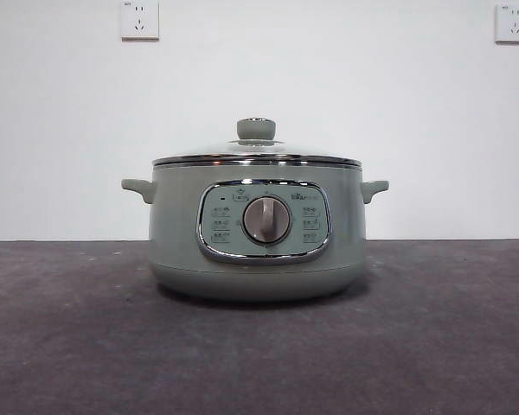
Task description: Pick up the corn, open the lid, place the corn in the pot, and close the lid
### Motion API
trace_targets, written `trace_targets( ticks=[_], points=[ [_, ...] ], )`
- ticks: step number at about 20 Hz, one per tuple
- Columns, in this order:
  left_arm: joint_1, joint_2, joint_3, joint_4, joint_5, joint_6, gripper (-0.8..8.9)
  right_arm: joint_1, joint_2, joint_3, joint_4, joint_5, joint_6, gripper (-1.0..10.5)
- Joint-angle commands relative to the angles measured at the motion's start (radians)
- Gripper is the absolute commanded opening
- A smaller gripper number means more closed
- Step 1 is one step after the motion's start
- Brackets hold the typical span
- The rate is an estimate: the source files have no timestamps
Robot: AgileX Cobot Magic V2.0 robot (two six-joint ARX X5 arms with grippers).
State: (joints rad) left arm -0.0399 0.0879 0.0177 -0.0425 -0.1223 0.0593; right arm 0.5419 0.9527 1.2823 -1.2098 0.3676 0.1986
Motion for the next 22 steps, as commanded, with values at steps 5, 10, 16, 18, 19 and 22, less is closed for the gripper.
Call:
trace_targets(
  ticks=[5, 10, 16, 18, 19, 22],
  points=[
    [0.047, -0.084, -0.01, -0.13, 0.13, 0.029, -0.03, 0.0, 0.001, -0.012, 0.006, 0.003, 0.011, 0.0],
    [0.051, -0.084, -0.01, -0.132, 0.147, 0.057, -0.03, 0.0, 0.001, -0.012, 0.006, 0.004, 0.011, 0.0],
    [0.055, -0.076, -0.01, -0.122, 0.153, 0.026, -0.03, 0.0, 0.001, -0.012, 0.006, 0.004, 0.011, 0.0],
    [0.055, -0.068, -0.01, -0.122, 0.153, 0.026, -0.03, 0.0, 0.001, -0.012, 0.006, 0.004, 0.011, 0.0],
    [0.055, -0.066, -0.01, -0.122, 0.153, 0.026, -0.03, 0.0, 0.001, -0.012, 0.006, 0.004, 0.011, 0.0],
    [0.055, -0.055, -0.01, -0.122, 0.153, 0.026, -0.03, 0.0, 0.001, -0.012, 0.006, 0.004, 0.011, 0.0]
  ],
)
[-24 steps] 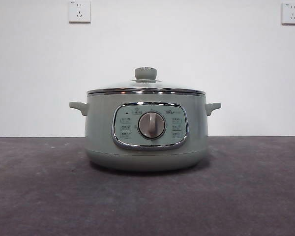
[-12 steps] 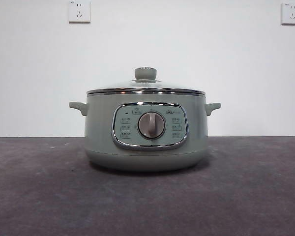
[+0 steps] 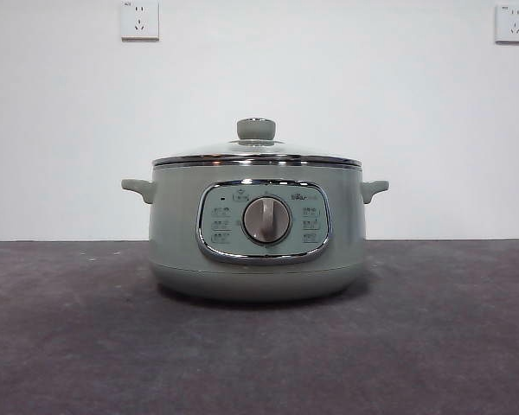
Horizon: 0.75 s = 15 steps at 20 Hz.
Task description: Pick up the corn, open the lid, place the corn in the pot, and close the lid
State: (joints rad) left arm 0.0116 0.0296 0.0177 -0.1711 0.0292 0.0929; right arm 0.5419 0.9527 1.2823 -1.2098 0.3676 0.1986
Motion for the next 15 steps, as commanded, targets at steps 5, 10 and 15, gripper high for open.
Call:
trace_targets(
  ticks=[5, 10, 15],
  points=[
    [0.004, 0.024, -0.01, 0.007, 0.002, -0.008, -0.03, -0.014, -0.011, -0.012, 0.019, 0.029, -0.028, 0.0],
    [0.004, 0.042, -0.01, 0.006, 0.002, -0.008, -0.03, -0.257, -0.245, -0.365, 0.557, -0.072, -0.073, 0.0],
    [0.004, 0.043, -0.01, 0.006, 0.002, -0.008, -0.03, -0.516, -0.587, -0.896, 1.059, -0.265, -0.1, 0.0]
  ],
)
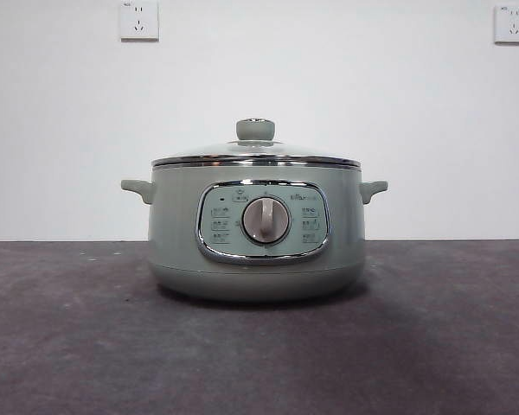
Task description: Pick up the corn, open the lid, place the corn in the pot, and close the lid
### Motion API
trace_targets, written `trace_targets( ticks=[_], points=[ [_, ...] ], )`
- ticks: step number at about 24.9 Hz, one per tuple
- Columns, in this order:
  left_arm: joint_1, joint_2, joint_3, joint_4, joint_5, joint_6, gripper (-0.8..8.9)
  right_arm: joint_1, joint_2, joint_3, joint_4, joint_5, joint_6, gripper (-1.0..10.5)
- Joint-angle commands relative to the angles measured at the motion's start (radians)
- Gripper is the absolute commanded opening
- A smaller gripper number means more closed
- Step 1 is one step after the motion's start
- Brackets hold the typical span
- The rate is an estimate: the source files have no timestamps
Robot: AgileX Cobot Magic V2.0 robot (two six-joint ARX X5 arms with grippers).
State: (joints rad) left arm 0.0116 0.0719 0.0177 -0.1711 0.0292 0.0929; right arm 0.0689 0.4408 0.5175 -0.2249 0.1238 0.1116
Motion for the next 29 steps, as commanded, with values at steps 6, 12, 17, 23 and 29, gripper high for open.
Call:
trace_targets(
  ticks=[6, 12, 17, 23, 29],
  points=[
    [0.004, 0.001, -0.01, 0.006, 0.001, -0.008, -0.03, -0.129, -0.294, -0.378, 0.079, -0.048, -0.038, 0.0],
    [0.004, 0.001, -0.01, 0.006, 0.002, -0.008, -0.03, -0.129, -0.38, -0.483, 0.092, -0.065, -0.06, 0.0],
    [0.004, 0.001, -0.01, 0.006, 0.002, -0.008, -0.03, -0.129, -0.43, -0.504, 0.047, -0.069, -0.07, 0.0],
    [0.004, 0.001, -0.01, 0.006, 0.002, -0.007, -0.03, -0.128, -0.433, -0.504, 0.038, -0.072, -0.103, 0.0],
    [0.004, 0.002, -0.01, 0.006, 0.002, -0.008, -0.03, -0.128, -0.433, -0.504, 0.038, -0.072, -0.123, 0.0]
  ],
)
